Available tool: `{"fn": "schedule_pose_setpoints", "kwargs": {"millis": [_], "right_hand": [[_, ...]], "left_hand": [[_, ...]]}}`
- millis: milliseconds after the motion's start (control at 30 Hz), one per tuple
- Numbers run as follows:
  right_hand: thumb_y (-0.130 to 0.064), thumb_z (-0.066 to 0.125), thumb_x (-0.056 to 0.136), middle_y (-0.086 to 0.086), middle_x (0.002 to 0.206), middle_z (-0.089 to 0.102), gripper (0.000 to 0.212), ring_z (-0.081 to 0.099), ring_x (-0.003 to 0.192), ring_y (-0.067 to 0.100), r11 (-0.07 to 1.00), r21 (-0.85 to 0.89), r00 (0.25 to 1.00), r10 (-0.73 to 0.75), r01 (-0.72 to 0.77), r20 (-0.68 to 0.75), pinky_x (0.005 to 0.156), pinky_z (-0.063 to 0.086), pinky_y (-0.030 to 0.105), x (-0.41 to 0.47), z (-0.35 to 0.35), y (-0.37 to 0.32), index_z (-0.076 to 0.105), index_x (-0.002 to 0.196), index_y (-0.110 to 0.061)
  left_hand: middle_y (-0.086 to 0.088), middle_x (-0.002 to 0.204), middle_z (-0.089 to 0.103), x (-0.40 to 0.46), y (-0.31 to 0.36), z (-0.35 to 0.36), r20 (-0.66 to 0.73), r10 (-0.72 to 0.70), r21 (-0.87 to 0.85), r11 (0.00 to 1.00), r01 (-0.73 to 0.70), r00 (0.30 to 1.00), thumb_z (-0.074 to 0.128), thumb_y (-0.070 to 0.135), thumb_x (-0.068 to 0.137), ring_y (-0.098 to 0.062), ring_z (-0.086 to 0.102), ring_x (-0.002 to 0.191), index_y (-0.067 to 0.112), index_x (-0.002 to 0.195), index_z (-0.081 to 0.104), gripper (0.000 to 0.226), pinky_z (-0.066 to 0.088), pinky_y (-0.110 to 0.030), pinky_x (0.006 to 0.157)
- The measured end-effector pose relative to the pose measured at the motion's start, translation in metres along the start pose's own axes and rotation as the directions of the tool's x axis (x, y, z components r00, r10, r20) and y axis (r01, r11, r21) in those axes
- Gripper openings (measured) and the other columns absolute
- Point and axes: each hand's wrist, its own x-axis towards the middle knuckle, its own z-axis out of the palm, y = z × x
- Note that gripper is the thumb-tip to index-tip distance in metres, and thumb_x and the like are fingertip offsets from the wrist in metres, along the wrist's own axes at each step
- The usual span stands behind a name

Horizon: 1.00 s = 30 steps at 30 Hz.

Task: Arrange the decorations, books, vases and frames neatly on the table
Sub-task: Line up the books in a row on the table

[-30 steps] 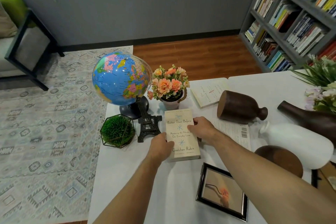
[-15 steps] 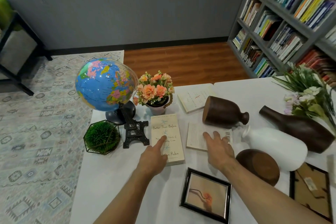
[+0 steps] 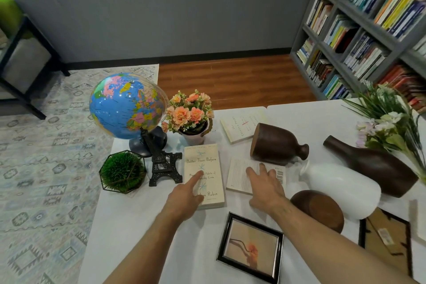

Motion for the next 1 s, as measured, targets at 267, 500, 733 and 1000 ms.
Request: {"fn": "schedule_pose_setpoints", "kwargs": {"millis": [267,500,733,1000], "right_hand": [[-0.021,0.072,0.078,0.018,0.134,0.044,0.086,0.045,0.117,0.032,0.995,-0.091,0.999,-0.023,0.027,0.037,0.097,0.045,0.036,-0.006,0.004,-0.007,0.027,0.150,-0.020],[-0.030,0.065,0.084,0.014,0.122,0.057,0.069,0.049,0.110,0.029,0.989,-0.136,0.997,-0.053,0.059,0.050,0.092,0.045,0.036,-0.012,0.010,-0.007,0.039,0.146,-0.020],[-0.038,0.078,0.075,0.007,0.127,0.049,0.071,0.047,0.117,0.023,0.999,0.046,1.000,0.008,-0.007,-0.018,0.091,0.049,0.033,0.003,-0.009,0.005,0.045,0.135,-0.018],[-0.045,0.089,0.061,0.005,0.129,0.046,0.095,0.048,0.120,0.022,0.995,0.043,0.995,0.089,-0.091,0.037,0.102,0.043,0.035,0.009,-0.006,0.011,0.038,0.136,-0.016]], "left_hand": [[-0.007,0.141,0.052,0.002,-0.004,0.001,-0.004,-0.010,-0.052,0.999,0.010,1.000,0.058,0.031,0.096,-0.025,0.057,0.114,0.048,0.151,0.020,0.070,0.047,-0.034,0.093],[-0.008,0.142,0.052,0.001,-0.003,0.001,-0.005,-0.001,-0.053,0.999,0.001,1.000,0.058,0.030,0.096,-0.025,0.056,0.116,0.047,0.152,0.020,0.069,0.047,-0.037,0.098],[-0.008,0.143,0.051,0.002,-0.005,0.001,-0.007,0.002,-0.058,0.998,-0.002,1.000,0.058,0.031,0.096,-0.026,0.056,0.117,0.047,0.152,0.020,0.070,0.047,-0.038,0.100],[-0.007,0.143,0.051,0.003,-0.006,0.002,-0.009,0.005,-0.074,0.997,-0.006,1.000,0.059,0.030,0.096,-0.024,0.057,0.117,0.047,0.151,0.021,0.070,0.048,-0.037,0.097]]}}
